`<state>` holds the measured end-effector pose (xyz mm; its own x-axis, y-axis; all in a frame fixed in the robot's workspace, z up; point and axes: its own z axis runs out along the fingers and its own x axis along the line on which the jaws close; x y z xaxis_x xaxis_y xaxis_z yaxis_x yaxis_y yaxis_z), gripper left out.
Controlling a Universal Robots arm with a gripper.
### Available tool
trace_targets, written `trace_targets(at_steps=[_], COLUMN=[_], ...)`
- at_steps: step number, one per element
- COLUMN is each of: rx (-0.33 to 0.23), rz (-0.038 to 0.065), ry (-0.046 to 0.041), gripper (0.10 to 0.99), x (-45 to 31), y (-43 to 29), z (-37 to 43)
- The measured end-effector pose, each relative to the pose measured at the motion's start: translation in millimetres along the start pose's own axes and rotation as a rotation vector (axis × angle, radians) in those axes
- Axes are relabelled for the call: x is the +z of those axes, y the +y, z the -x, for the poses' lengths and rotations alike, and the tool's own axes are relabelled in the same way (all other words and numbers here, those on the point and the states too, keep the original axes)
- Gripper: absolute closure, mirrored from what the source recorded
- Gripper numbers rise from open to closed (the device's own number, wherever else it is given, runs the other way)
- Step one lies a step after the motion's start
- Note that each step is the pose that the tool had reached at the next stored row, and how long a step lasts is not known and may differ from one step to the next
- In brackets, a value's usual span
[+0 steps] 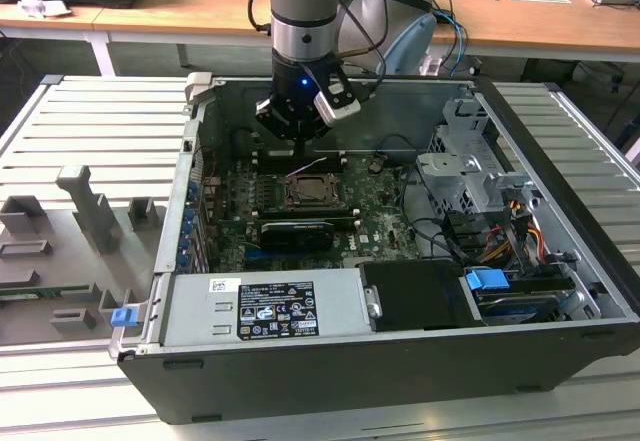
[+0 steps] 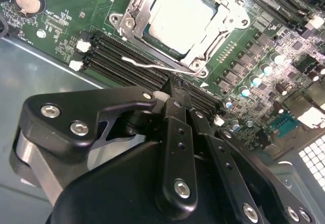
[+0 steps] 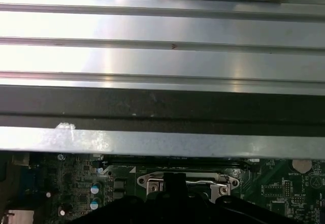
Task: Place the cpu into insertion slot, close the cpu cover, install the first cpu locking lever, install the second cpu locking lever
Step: 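Install the first cpu locking lever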
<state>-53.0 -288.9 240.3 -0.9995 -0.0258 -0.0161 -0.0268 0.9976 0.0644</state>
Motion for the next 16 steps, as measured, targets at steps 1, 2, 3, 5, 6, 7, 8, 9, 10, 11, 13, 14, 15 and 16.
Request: trace_targets(at_steps=[1, 2, 3, 5, 6, 7, 8, 9, 10, 11, 13, 14, 15, 16], rx=[0.0, 0.0, 0.0, 0.0, 0.0, -0.001, -0.002, -0.003, -0.002, -0.002, -0.003, -0.003, -0.003, -0.003], rz=[0.0, 0.0, 0.0, 0.0, 0.0, 0.003, 0.008, 0.008, 0.008, 0.008, 0.008, 0.008, 0.008, 0.008], ry=[0.0001, 0.0002, 0.0002, 0.0001, 0.0001, 0.0001, 0.0001, 0.0, 0.0002, 0.0001, 0.0002, 0.0003, 0.0002, 0.0002], gripper=[0.98, 0.98, 0.98, 0.98, 0.98, 0.98, 0.98, 0.98, 0.98, 0.98, 0.98, 0.98, 0.98, 0.98], x=[0.4, 0.8, 1.6, 2.9, 4.0, 4.8, 5.9, 7.7, 8.3, 9.1, 10.6, 10.8, 11.2, 11.5], y=[-0.1, -0.2, -0.3, -0.4, -0.5, -0.6, -0.6, -0.7, -0.8, -0.8, -1.0, -1.0, -1.0, -1.0], z=[0.7, 1.5, 3.1, 4.6, 5.3, 5.6, 5.9, 6.3, 6.3, 6.3, 6.4, 6.6, 7.0, 7.6])
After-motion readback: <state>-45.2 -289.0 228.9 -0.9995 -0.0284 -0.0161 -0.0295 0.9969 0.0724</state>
